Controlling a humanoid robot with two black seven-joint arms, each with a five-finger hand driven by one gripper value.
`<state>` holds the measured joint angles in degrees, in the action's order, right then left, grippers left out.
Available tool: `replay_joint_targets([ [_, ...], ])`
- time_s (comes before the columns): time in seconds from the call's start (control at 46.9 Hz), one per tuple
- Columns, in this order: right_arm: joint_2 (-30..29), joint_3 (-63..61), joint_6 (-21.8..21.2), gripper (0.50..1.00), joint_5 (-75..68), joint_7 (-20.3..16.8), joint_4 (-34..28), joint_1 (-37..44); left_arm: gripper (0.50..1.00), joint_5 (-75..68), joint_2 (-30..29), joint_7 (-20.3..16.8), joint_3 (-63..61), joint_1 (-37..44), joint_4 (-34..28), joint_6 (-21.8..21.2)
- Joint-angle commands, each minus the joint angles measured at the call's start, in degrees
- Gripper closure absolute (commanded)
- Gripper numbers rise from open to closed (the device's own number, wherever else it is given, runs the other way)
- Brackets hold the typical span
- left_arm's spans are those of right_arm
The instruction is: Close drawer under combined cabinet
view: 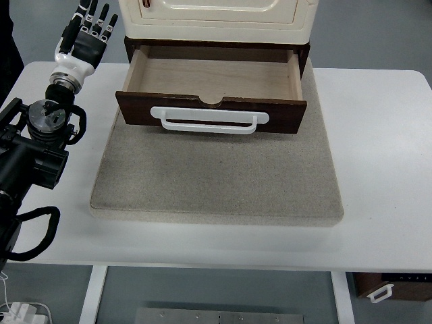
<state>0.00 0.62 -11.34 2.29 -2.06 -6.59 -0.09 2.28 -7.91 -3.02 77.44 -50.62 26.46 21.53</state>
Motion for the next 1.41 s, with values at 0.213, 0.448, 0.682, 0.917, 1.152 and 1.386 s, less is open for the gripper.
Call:
replay_joint_targets([
  [0.213,0.0,0.0,0.0,0.548,0.0,0.0,0.0,0.0,0.500,0.1,-0.1,0.2,0.0,-0.1,-0.1,0.1],
  [0.448,0.0,0.0,0.0,0.548,0.0,0.0,0.0,0.0,0.500,0.7,-2.3,0.3,0.1,-0.6,-0.4,2.6],
  [0.682,0.0,0.0,0.0,0.548,0.0,-0.1,0.1,0.0,0.500,0.6,-4.7,0.3,0.0,-3.5,-4.2,3.0],
  [0.917,0.0,0.0,0.0,0.548,0.0,-0.1,0.1,0.0,0.500,-0.1,-8.8,0.1,-0.1,-8.4,-5.0,3.0],
  [1.152,0.0,0.0,0.0,0.548,0.0,0.0,0.0,0.0,0.500,0.0,-14.3,0.2,-3.6,-14.1,-1.9,3.0],
  [1.386,0.0,0.0,0.0,0.548,0.0,0.0,0.0,0.0,0.500,-0.2,-22.0,0.1,-8.1,-18.6,5.9,3.1],
])
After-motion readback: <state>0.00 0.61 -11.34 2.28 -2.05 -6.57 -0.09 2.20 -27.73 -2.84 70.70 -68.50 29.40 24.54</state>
